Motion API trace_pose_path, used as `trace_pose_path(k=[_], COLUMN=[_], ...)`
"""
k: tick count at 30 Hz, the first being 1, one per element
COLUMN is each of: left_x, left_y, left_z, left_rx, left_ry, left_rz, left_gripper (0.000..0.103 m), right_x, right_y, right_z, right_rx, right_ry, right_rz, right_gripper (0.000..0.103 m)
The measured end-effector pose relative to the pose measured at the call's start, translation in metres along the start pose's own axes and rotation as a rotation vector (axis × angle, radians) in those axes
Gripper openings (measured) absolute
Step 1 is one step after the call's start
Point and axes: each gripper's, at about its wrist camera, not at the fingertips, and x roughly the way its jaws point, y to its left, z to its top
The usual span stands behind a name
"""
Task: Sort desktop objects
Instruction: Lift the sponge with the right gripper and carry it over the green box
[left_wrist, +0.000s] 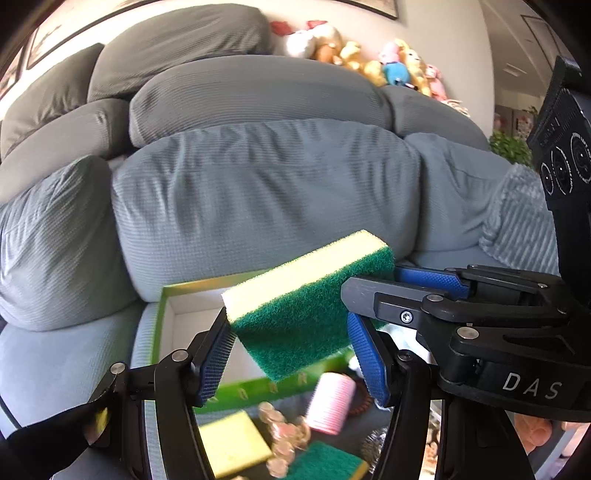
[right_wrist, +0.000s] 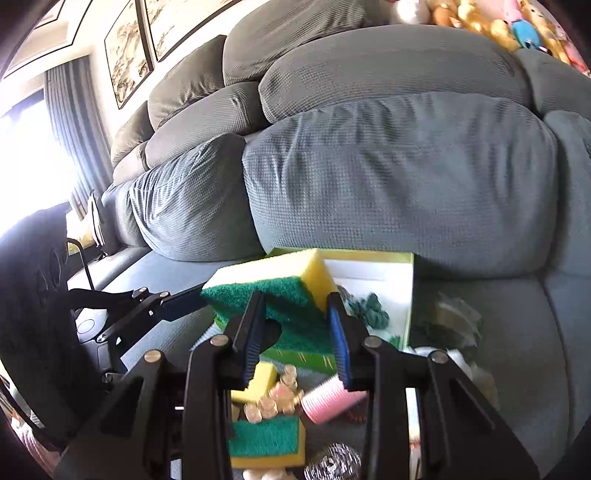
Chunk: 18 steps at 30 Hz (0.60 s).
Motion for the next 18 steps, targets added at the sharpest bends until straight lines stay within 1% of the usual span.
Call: trace_pose_path(k=[4,7,12,18], left_x=[0.008,0.018,0.04,0.068], left_y=[0.016,0.028,0.045,0.063], left_z=[0.016,0.021,0.013,-0.003], left_rx=[-0.006,-0.021,-0.052,-0.087], left_ry=[0.0,0.011,0.054,0.111], left_rz=[0.027,0.043,0.061,0.075], left_gripper=[0.063,0.063,0.063,0.063], right_x=[0.014,0.031,0.063,0.106], right_y=[0.006,0.006,0.005,-0.001], right_z=[0.019,0.031,0.032,0.022], right_rx=[-0.018,-0.02,-0.018,0.008], right_ry=[-0.007,0.004,0.05,0.114], right_rz=[0.018,0.03,0.041,0.055], right_gripper=[0.033,0.033,0.033,0.033])
